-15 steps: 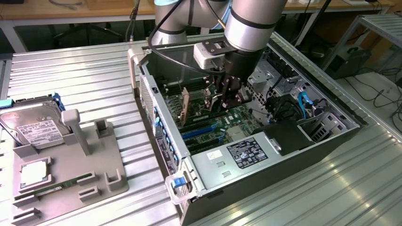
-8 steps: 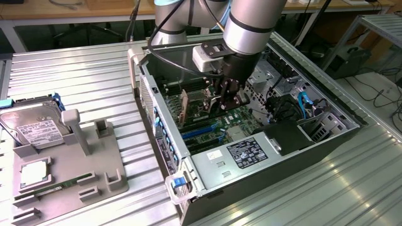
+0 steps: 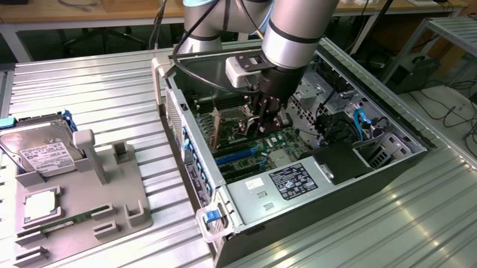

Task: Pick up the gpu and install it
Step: 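Insert the gpu into the slot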

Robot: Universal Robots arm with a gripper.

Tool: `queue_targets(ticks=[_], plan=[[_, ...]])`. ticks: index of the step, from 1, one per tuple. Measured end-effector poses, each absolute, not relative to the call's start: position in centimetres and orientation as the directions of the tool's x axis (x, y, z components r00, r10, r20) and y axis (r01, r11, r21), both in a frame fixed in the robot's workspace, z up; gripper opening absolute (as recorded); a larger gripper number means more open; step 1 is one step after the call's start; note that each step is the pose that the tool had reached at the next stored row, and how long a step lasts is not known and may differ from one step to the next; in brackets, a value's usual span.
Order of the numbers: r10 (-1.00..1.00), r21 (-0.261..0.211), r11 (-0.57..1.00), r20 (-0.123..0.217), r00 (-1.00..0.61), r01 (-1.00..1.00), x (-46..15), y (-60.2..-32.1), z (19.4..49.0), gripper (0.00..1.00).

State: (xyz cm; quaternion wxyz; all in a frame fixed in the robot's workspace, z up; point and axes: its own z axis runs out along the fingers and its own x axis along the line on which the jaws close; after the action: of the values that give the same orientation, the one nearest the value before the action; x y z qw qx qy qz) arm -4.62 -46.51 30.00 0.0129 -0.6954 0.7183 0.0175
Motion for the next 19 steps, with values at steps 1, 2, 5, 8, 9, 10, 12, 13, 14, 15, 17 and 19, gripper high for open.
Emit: queue_targets(ticks=[1, 2, 5, 8, 9, 10, 12, 13, 14, 15, 17, 19], plan=[[-0.999, 0.007, 0.032, -0.043, -0.032, -0.999, -4.8, -46.5, 29.8, 0.28], [-0.999, 0.007, 0.032, -0.043, -0.032, -0.999, -4.8, -46.5, 29.6, 0.28], [-0.999, 0.007, 0.031, -0.043, -0.031, -0.999, -4.9, -46.5, 29.1, 0.28], [-0.999, 0.007, 0.027, -0.045, -0.028, -1.000, -5.3, -46.5, 28.7, 0.28], [-0.999, 0.007, 0.026, -0.046, -0.027, -1.000, -5.4, -46.5, 28.5, 0.28], [-0.999, 0.007, 0.023, -0.048, -0.023, -1.000, -5.4, -46.6, 28.4, 0.28], [-0.999, 0.007, -0.005, -0.049, 0.005, -1.000, -5.4, -46.6, 28.1, 0.28], [-0.999, 0.007, -0.006, -0.049, 0.006, -1.000, -5.4, -46.6, 27.9, 0.28], [-0.999, 0.007, -0.006, -0.050, 0.006, -1.000, -5.8, -46.6, 27.3, 0.28], [-0.999, 0.007, -0.007, -0.049, 0.006, -1.000, -5.9, -46.6, 26.3, 0.28], [-0.999, 0.007, -0.007, -0.050, 0.006, -1.000, -6.3, -46.6, 25.2, 0.28], [-0.999, 0.007, -0.006, -0.039, 0.006, -1.000, -6.4, -46.6, 25.1, 0.28]])
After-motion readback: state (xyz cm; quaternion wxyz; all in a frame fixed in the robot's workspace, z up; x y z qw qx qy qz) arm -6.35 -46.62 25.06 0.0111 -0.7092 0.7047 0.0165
